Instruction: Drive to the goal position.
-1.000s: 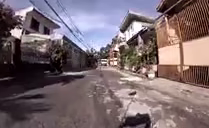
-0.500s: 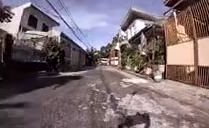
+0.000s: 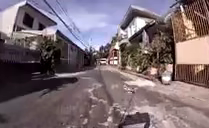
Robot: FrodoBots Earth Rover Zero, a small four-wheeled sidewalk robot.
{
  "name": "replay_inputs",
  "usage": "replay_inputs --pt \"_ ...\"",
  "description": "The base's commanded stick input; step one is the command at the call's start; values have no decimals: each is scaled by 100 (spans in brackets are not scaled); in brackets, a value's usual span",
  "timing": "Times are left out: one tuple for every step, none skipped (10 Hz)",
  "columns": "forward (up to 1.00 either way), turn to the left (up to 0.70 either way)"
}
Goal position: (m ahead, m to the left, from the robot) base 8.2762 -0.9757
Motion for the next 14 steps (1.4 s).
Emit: replay_inputs --pt "100 0" --pt "100 0" --pt "100 0" --pt "100 0" --pt "100 0" --pt "100 0" --pt "100 0" --pt "100 0" --pt "100 0" --pt "100 0" --pt "100 0" --pt "100 0" --pt "100 0" --pt "100 0"
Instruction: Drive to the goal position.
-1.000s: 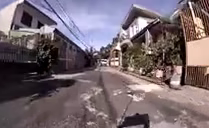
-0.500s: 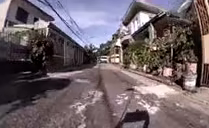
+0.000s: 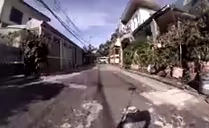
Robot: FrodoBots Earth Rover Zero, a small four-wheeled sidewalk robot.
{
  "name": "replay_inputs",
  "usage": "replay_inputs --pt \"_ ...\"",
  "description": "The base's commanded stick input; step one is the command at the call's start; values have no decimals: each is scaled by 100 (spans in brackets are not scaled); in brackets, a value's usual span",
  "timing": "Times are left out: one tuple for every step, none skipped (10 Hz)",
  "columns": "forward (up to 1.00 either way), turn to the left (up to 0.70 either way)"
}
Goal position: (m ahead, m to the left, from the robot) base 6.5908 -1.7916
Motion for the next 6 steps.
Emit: replay_inputs --pt "100 0" --pt "100 0" --pt "100 0" --pt "100 0" --pt "100 0" --pt "100 0"
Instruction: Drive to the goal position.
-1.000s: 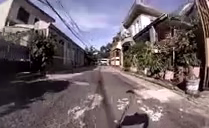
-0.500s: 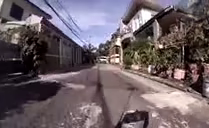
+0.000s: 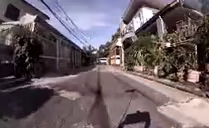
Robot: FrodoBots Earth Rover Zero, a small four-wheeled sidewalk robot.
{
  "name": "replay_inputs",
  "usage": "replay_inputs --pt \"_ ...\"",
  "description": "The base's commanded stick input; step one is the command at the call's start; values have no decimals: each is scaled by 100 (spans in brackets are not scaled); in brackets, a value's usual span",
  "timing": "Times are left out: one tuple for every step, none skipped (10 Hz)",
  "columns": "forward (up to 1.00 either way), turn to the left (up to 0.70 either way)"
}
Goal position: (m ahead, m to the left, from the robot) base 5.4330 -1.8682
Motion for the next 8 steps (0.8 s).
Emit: replay_inputs --pt "100 0" --pt "100 0" --pt "100 0" --pt "100 0" --pt "100 0" --pt "100 0" --pt "100 0" --pt "100 0"
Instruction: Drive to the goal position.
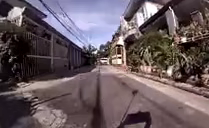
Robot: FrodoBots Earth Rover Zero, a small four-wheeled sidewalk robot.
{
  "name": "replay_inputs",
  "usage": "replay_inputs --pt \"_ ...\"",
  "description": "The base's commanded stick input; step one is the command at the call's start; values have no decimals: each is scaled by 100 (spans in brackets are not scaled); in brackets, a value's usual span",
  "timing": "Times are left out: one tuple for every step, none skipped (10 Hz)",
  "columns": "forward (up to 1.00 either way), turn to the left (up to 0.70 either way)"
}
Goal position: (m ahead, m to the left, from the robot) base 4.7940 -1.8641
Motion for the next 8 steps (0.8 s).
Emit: replay_inputs --pt "100 0" --pt "100 0" --pt "100 0" --pt "100 0" --pt "100 0" --pt "100 0" --pt "100 0" --pt "100 0"
